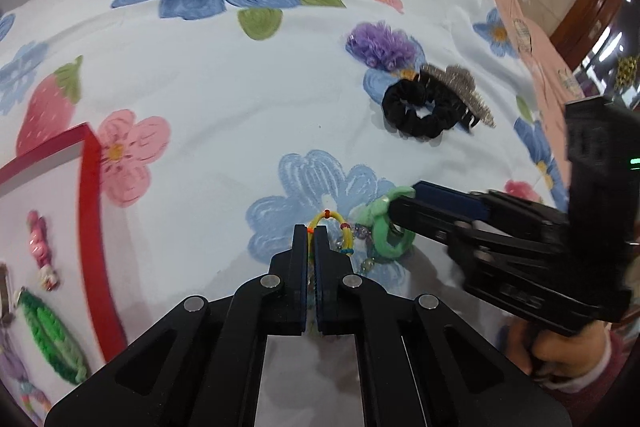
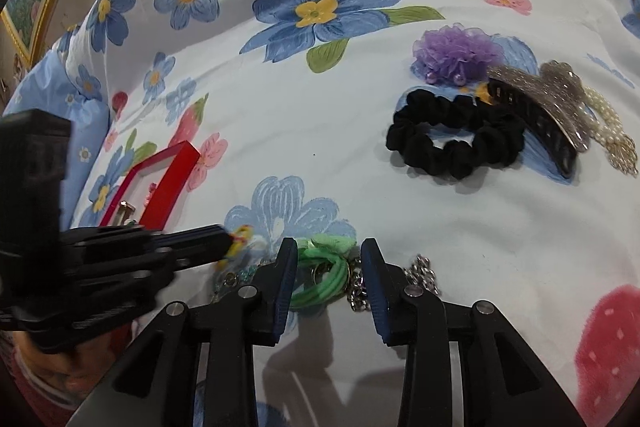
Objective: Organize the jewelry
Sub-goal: 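Grasp yellow hair tie with left tool while right tool grasps green hair tie, then carry yellow hair tie to tray with left tool while right tool releases green tie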
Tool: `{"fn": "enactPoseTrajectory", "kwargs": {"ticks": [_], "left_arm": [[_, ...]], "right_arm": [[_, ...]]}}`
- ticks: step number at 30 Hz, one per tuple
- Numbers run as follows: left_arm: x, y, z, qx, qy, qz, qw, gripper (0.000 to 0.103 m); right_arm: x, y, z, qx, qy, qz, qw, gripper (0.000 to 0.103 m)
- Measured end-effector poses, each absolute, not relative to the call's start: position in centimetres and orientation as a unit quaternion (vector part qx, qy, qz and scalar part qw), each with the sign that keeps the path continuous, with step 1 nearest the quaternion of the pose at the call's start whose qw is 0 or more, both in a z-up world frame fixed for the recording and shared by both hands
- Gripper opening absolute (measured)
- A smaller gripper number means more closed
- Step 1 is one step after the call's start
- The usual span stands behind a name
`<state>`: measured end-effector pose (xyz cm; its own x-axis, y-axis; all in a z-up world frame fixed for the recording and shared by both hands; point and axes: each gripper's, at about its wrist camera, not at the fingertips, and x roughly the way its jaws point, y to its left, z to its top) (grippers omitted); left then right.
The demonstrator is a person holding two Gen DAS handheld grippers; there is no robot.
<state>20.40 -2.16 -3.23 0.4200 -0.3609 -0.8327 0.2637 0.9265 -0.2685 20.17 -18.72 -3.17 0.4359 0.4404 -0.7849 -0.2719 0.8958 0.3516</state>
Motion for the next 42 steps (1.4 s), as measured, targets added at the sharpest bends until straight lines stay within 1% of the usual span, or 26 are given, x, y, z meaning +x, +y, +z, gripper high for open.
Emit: {"fn": "enactPoseTrajectory", "kwargs": {"ticks": [1, 2, 3, 8, 9, 11, 12, 13, 18, 21, 32, 42], "left_arm": [[20.2, -1.8, -2.9, -0.053, 0.502, -0.185, 0.843, 0.002], [19.9, -1.4, -2.5, -0.057, 0.498, -0.183, 0.846, 0.002], [19.7, -1.2, -2.2, -0.059, 0.495, -0.182, 0.847, 0.002], [18.6, 0.1, -1.3, -0.07, 0.485, -0.176, 0.853, 0.002], [18.4, 0.4, -1.1, -0.073, 0.484, -0.175, 0.854, 0.002], [17.9, 0.9, -0.9, -0.076, 0.481, -0.173, 0.856, 0.002], [17.6, 1.2, -0.8, -0.077, 0.48, -0.171, 0.857, 0.002], [17.4, 1.4, -0.7, -0.079, 0.479, -0.171, 0.858, 0.002], [16.5, 2.8, -0.5, -0.088, 0.476, -0.161, 0.86, 0.002], [15.9, 3.8, -0.4, -0.093, 0.474, -0.153, 0.862, 0.002], [12.5, 9.0, 0.6, -0.127, 0.459, -0.11, 0.873, 0.002], [8.0, 14.3, 1.0, -0.152, 0.446, -0.06, 0.88, 0.002]], "right_arm": [[20.3, -18.4, -3.3, 0.078, 0.488, 0.206, 0.845, 0.027], [20.3, -18.2, -3.3, 0.072, 0.487, 0.205, 0.846, 0.012], [20.3, -18.1, -3.4, 0.068, 0.487, 0.203, 0.847, 0.006], [19.7, -18.2, -2.8, 0.069, 0.478, 0.205, 0.851, 0.006], [19.7, -18.1, -2.7, 0.069, 0.477, 0.208, 0.851, 0.012], [19.9, -18.0, -2.6, 0.076, 0.479, 0.213, 0.848, 0.013], [20.0, -17.9, -2.7, 0.073, 0.481, 0.212, 0.848, 0.009], [20.0, -17.8, -2.7, 0.066, 0.479, 0.21, 0.85, 0.007], [20.1, -17.0, -2.9, 0.053, 0.481, 0.207, 0.85, 0.007], [19.9, -16.7, -2.6, 0.05, 0.475, 0.209, 0.853, 0.005], [17.7, -14.3, 0.6, 0.097, 0.451, 0.267, 0.846, 0.004], [14.3, -8.2, 1.9, 0.091, 0.45, 0.335, 0.823, 0.004]]}}
